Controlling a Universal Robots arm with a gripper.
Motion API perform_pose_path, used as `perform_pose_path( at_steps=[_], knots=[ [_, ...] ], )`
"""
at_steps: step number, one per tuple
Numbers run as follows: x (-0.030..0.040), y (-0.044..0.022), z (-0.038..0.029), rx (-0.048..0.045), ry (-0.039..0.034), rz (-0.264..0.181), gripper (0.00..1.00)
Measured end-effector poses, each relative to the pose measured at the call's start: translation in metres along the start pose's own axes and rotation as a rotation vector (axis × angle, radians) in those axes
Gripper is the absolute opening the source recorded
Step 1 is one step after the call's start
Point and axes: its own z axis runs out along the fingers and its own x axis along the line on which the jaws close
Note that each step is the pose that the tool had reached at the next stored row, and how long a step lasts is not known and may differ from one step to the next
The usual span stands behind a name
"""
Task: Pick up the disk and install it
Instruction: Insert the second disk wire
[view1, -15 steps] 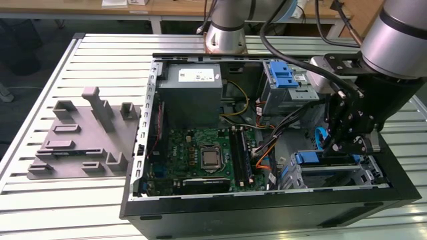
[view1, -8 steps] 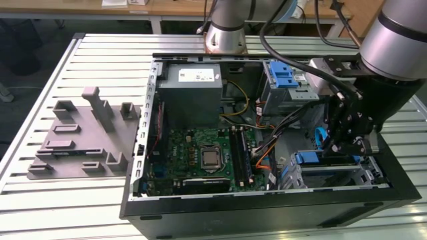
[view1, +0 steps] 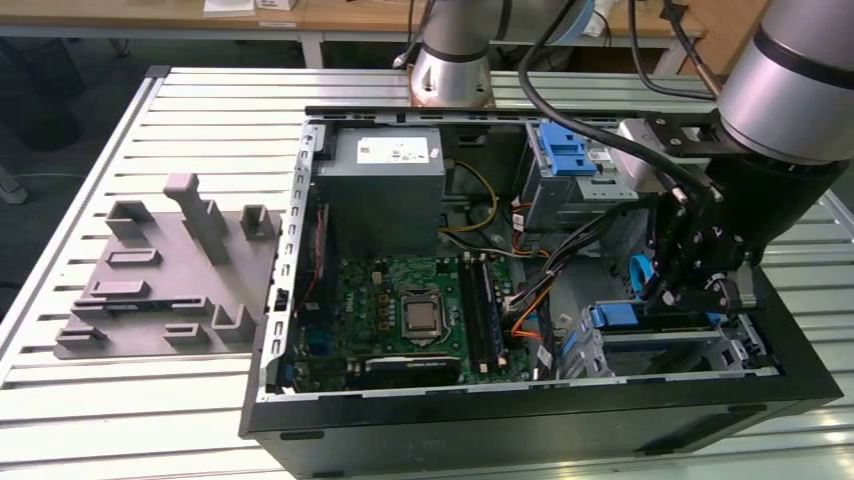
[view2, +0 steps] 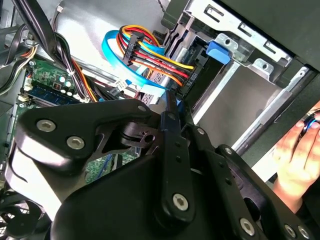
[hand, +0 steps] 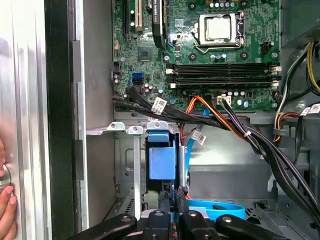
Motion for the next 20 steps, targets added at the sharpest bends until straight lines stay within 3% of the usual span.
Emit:
perform_pose_path(
  at_steps=[8, 9, 20],
  knots=[
    [0.0, 0.0, 0.0004, 0.0, -0.0007, 0.0, 0.18],
    [0.0, 0.0, 0.0002, -0.0001, -0.0012, 0.0, 0.24],
    [0.0002, -0.0001, -0.0036, -0.0001, -0.0032, 0.0, 0.24]
  ],
)
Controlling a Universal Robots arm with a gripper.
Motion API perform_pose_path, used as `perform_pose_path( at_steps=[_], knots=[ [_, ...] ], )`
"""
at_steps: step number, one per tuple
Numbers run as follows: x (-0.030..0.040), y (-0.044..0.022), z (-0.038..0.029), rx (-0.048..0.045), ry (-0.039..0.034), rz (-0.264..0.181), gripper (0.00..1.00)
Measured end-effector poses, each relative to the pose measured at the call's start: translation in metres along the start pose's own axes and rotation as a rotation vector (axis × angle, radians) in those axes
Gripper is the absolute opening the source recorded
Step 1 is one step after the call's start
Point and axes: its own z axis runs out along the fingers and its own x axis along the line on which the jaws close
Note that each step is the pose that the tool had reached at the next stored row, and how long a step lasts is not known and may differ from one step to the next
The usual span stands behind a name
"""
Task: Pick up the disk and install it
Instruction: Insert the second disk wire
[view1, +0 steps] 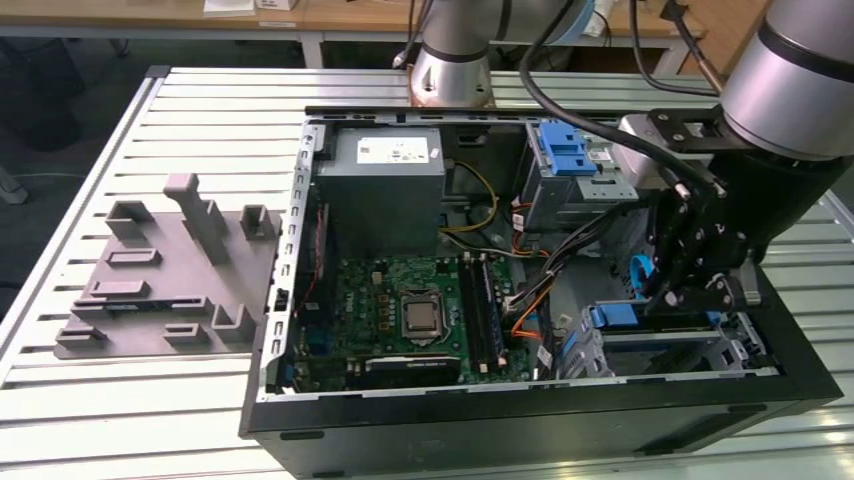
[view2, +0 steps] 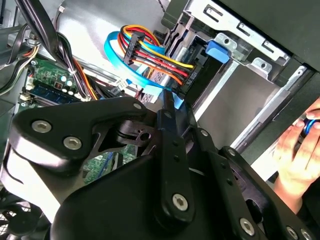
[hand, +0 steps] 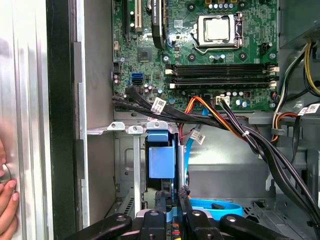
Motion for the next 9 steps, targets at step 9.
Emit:
perform_pose_path(
  at_steps=[9],
  knots=[
    [0.0, 0.0, -0.0009, 0.0, -0.0001, 0.0, 0.24]
  ],
)
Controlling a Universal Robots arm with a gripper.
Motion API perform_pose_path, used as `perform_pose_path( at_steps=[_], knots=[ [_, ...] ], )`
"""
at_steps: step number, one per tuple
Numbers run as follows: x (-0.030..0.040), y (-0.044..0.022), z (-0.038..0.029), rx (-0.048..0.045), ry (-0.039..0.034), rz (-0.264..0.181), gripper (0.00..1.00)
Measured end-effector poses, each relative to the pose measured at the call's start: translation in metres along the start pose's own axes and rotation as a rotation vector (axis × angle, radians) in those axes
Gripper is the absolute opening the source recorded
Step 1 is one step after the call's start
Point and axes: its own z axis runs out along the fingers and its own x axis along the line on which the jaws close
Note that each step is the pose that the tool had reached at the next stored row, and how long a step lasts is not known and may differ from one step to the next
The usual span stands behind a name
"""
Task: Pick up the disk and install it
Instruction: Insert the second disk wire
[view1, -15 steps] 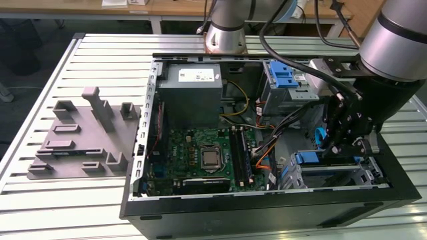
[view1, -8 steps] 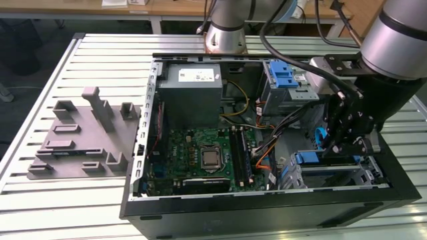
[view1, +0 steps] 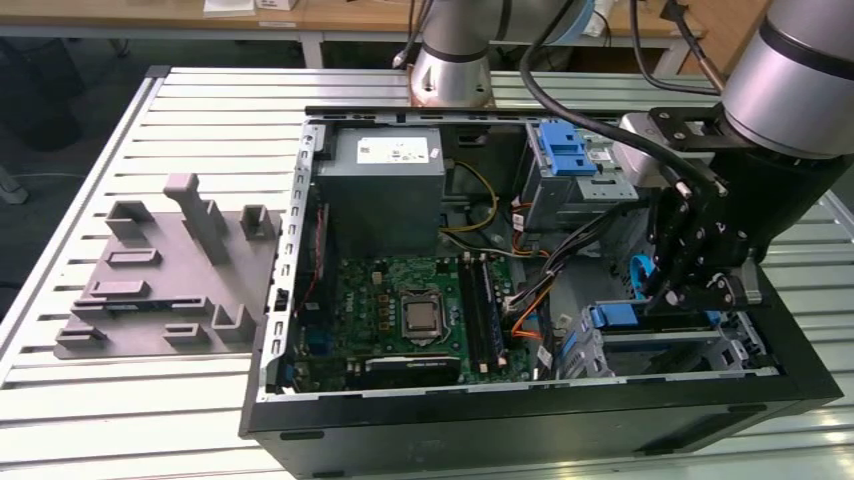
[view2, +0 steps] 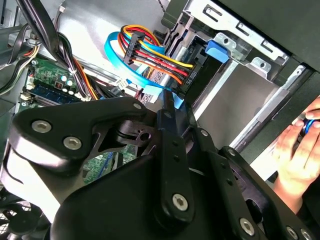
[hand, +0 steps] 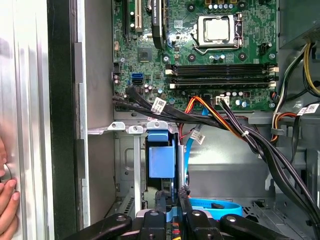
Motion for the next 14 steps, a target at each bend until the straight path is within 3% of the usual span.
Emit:
perform_pose_path(
  at_steps=[14],
  knots=[
    [-0.0002, 0.0001, 0.0047, -0.0002, -0.0055, 0.0, 0.24]
  ],
)
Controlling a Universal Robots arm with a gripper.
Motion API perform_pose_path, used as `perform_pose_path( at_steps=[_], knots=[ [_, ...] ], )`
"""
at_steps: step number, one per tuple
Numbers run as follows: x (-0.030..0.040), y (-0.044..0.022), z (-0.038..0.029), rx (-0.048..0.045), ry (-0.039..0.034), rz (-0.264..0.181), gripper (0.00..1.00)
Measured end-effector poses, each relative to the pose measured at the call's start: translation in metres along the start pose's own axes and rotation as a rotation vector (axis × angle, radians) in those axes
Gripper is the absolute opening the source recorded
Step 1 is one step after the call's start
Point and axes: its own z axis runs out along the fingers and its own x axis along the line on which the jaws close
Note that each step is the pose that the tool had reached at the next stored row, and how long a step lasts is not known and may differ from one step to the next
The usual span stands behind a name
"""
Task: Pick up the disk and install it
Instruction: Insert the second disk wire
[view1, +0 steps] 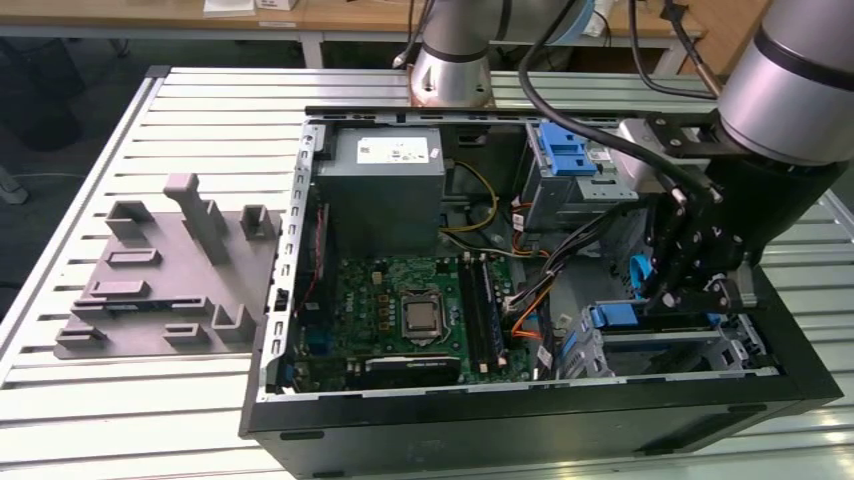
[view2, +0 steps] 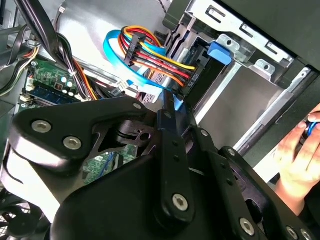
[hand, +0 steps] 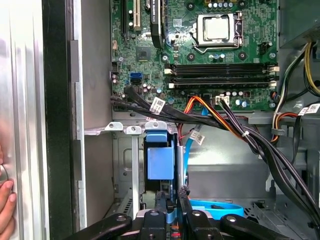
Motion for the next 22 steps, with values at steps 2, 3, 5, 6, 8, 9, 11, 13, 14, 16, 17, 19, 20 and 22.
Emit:
perform_pose_path(
  at_steps=[2, 3, 5, 6, 8, 9, 11, 13, 14, 16, 17, 19, 20, 22],
  knots=[
    [0.0002, -0.0002, 0.0004, -0.0002, -0.0041, 0.0, 0.24],
    [0.0004, -0.0002, 0.0006, -0.0003, -0.0072, 0.0, 0.24],
    [0.0008, -0.0003, 0.0006, -0.0005, -0.0136, 0.0, 0.24],
    [0.0009, -0.0004, 0.0006, -0.0006, -0.0161, 0.0, 0.24],
    [0.001, -0.0004, 0.0005, -0.0008, -0.0186, 0.0, 0.24],
    [0.001, -0.0004, 0.0006, -0.0008, -0.0192, 0.0, 0.24],
    [0.001, -0.0004, 0.0007, -0.0008, -0.0196, 0.0, 0.25],
    [0.0011, -0.0004, 0.0006, -0.0008, -0.0194, 0.0, 0.31],
    [0.0011, -0.0004, 0.0006, -0.0008, -0.0194, 0.0, 0.31],
    [0.0011, -0.0004, 0.0006, -0.0008, -0.0195, 0.0, 0.31],
    [0.0011, -0.0004, 0.0005, -0.0008, -0.0195, 0.0, 0.31],
    [0.0012, -0.0004, -0.0001, -0.0008, -0.0195, 0.0, 0.31],
    [0.0012, -0.0004, -0.0006, -0.0008, -0.0194, 0.0, 0.31],
    [0.0012, -0.0004, -0.0017, -0.0008, -0.0194, 0.0, 0.31]
  ],
)
